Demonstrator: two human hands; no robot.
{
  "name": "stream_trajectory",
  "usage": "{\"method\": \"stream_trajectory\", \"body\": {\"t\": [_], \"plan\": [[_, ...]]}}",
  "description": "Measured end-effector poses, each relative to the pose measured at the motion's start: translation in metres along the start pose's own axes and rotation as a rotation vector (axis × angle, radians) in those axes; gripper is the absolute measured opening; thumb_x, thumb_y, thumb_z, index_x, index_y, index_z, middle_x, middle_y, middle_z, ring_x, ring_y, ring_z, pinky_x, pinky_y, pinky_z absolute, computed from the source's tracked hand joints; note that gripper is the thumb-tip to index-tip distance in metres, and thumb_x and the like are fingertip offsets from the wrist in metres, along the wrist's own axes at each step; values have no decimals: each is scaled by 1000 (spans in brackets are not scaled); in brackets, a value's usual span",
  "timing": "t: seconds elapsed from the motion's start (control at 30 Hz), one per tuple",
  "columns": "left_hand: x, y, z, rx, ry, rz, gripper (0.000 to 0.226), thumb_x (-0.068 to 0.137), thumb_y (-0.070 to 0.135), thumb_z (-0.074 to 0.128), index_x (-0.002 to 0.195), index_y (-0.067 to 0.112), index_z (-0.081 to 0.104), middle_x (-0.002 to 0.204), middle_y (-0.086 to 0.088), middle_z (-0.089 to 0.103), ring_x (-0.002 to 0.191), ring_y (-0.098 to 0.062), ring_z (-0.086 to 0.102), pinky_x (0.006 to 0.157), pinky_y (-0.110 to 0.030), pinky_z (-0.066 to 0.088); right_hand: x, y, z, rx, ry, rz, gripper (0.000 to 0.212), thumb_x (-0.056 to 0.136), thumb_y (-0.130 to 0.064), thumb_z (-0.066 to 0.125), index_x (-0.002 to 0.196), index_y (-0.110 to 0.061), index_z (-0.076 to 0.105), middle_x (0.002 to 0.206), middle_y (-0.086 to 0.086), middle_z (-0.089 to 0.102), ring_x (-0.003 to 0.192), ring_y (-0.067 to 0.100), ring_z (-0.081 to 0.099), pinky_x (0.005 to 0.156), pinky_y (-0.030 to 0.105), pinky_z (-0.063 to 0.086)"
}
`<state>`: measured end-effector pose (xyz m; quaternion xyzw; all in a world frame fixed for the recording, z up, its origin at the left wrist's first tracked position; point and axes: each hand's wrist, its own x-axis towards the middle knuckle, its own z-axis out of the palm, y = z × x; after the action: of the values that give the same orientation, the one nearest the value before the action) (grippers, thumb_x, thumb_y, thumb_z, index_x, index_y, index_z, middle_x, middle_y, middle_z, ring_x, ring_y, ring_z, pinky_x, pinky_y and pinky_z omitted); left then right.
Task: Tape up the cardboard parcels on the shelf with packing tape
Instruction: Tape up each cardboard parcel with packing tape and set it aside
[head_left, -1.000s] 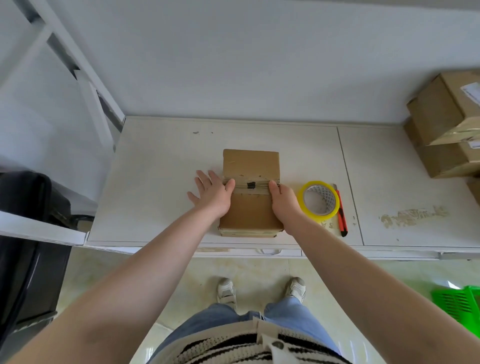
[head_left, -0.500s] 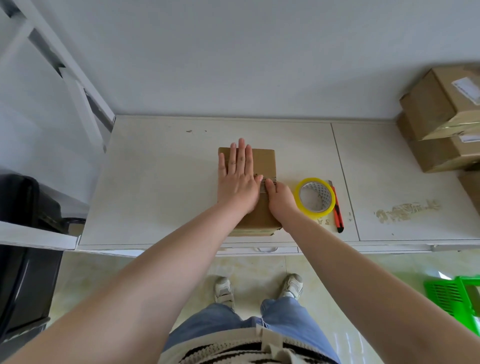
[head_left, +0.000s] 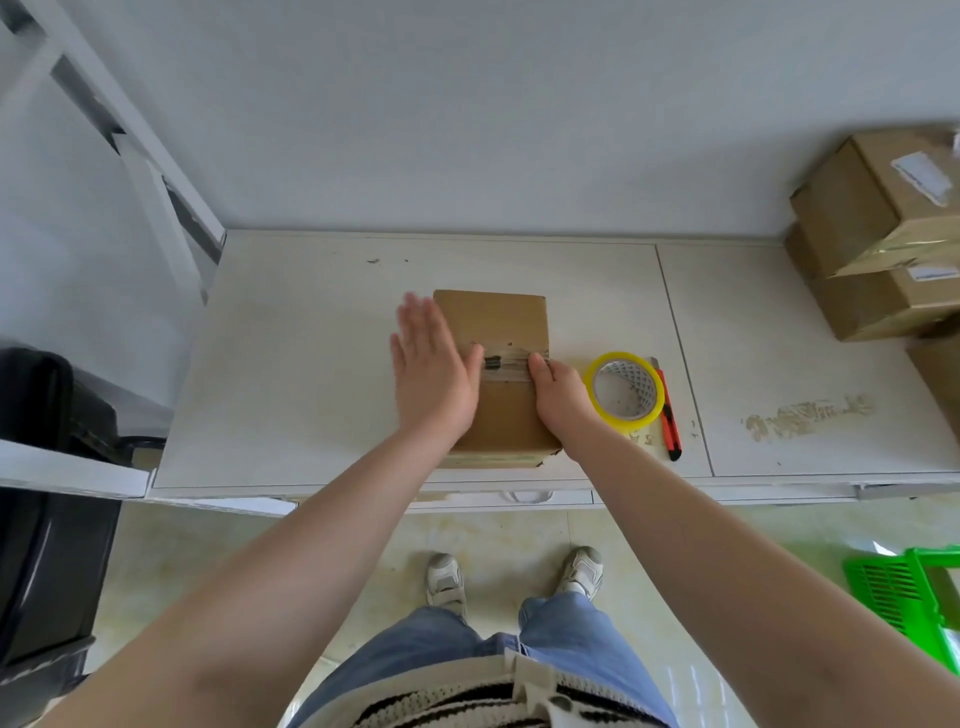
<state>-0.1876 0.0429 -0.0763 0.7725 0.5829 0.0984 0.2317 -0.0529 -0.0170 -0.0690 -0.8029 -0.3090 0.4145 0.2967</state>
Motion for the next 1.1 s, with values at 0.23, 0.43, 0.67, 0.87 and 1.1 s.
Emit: {"method": "stream_trajectory", "body": {"t": [0.23,0.43,0.67,0.87,1.1], "plan": [[-7,-11,-20,-886,-465,-482,103,74,91,31,155,41,-8,167,0,2,152,-27,13,121,-53,17,-3,10,-16,390,-64,177,35,101,-49,41,108,-21,61,97,1,63,89,20,60,82,35,50],[-7,7,-41,-617,-121,-387,89,90,69,47,158,24,12,154,-7,36,135,-31,43,105,-39,38,-3,6,-1,319,-46,57,37,103,-44,42,114,-16,63,104,4,63,97,21,55,79,32,43],[-14,29,-40,-198,-167,-382,101,85,72,53,155,16,6,146,-14,31,130,-37,42,99,-46,41,-11,-7,14,465,-204,109,73,89,-74,35,149,-34,38,144,-7,50,134,17,46,114,41,34],[-31,48,-20,-156,-8,-359,93,81,70,61,147,17,22,136,-11,42,126,-32,42,93,-42,41,-10,9,-5,561,-328,118,68,90,-70,44,134,-19,55,127,3,65,117,19,62,105,40,48],[-20,62,-15,-249,49,-397,90,82,61,66,147,17,23,135,-11,42,125,-31,43,86,-39,41,-2,-5,-21,391,-248,28,43,102,-50,37,127,-22,57,118,-1,65,112,17,61,106,38,46]]}}
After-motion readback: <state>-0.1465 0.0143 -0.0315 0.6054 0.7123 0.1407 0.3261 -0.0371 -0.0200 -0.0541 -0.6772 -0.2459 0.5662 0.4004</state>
